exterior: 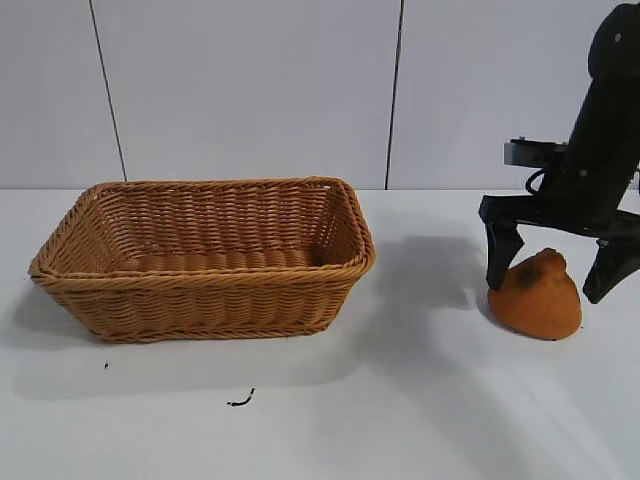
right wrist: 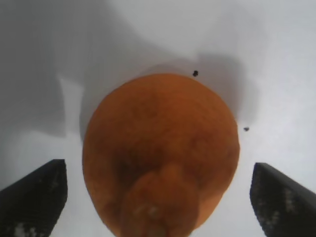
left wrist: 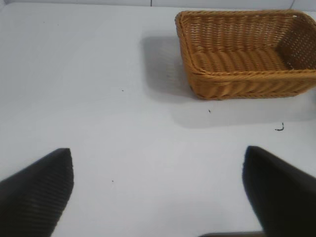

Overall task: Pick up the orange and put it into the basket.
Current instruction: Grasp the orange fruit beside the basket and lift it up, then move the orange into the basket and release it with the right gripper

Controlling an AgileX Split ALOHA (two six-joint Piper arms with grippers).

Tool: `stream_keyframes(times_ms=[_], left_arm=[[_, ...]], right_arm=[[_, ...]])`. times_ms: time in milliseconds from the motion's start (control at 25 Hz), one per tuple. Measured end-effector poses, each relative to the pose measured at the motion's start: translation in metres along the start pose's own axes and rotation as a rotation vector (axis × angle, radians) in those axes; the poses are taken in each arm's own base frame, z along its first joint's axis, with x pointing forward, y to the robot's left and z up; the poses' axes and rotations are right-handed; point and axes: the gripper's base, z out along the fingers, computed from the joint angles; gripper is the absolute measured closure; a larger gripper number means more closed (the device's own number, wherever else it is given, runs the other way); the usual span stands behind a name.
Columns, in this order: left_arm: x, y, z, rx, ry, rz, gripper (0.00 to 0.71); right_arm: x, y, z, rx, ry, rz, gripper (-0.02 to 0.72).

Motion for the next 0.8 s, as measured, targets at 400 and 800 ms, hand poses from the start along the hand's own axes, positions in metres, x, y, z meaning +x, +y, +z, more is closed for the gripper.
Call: stream_keyframes(times_ms=[400,800], left_arm=[[0.0,0.0,0.0,0.0,0.0,0.0,0.044],[0.0,0.0,0.0,0.0,0.0,0.0,0.044]], right_arm=[[0.0,0.0,-0.004,0.002,0.015,-0.004,0.654],[-0.03,0.01,-0.089,-0.008,-0.136,-0.046,0.651]])
